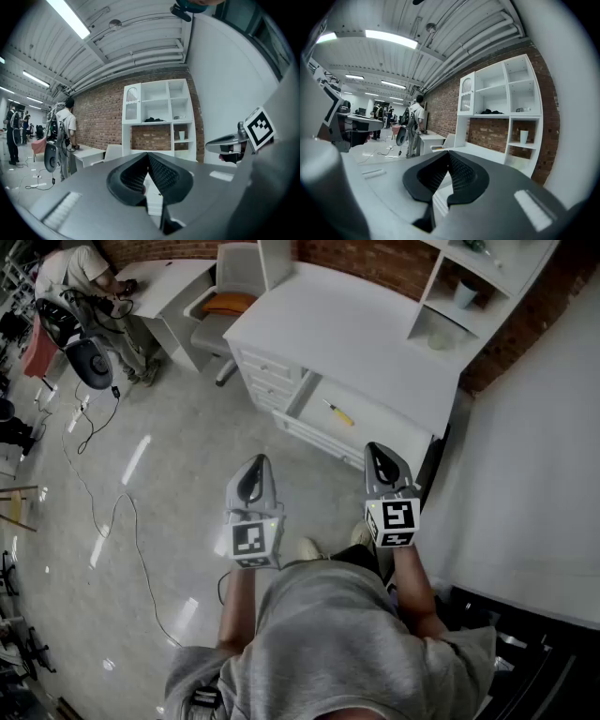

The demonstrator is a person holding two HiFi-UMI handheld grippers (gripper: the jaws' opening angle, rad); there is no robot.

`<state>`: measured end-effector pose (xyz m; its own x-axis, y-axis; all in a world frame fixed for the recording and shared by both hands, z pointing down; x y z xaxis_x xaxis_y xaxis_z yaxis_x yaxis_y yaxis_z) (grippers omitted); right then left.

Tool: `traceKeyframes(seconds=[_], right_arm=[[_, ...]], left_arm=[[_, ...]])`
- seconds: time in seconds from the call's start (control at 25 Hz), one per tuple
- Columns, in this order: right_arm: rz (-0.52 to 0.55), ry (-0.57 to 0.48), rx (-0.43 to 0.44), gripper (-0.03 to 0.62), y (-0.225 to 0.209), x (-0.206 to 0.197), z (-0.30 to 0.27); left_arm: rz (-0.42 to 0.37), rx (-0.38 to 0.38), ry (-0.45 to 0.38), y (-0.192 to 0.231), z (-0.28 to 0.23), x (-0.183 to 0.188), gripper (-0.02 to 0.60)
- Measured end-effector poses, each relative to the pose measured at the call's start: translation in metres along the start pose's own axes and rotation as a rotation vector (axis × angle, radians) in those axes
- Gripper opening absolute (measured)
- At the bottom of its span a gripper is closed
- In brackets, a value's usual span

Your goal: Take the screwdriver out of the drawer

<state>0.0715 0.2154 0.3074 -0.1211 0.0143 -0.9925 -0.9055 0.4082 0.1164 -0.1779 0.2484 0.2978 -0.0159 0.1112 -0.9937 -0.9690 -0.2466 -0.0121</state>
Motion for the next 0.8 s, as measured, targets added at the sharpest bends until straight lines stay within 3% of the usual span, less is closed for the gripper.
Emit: traceKeyframes(seconds=[0.48, 0.8], right_arm=[[0.005, 0.009, -0.021, 0.003, -0.013, -0.004, -0.013], [0.007, 0.039, 0.020, 0.003, -0.048, -0.017, -0.062]], left_arm=[[0.010, -0.015, 0.009, -0.001, -0.018, -0.008, 0.012], [0.014, 0.024, 0.040, -0.003, -0.065, -0.024, 0.012]])
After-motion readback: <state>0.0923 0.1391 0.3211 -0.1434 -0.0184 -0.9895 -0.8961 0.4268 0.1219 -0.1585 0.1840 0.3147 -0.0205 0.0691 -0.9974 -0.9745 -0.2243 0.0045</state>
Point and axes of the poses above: the fingertips, and each gripper's own axes: z backward along the fingers, y to its left, x out of its top, the point moved 7 cm from there along z, backward along the fingers, and after that the axes turned 10 degrees about -y, right-handed, at the moved point
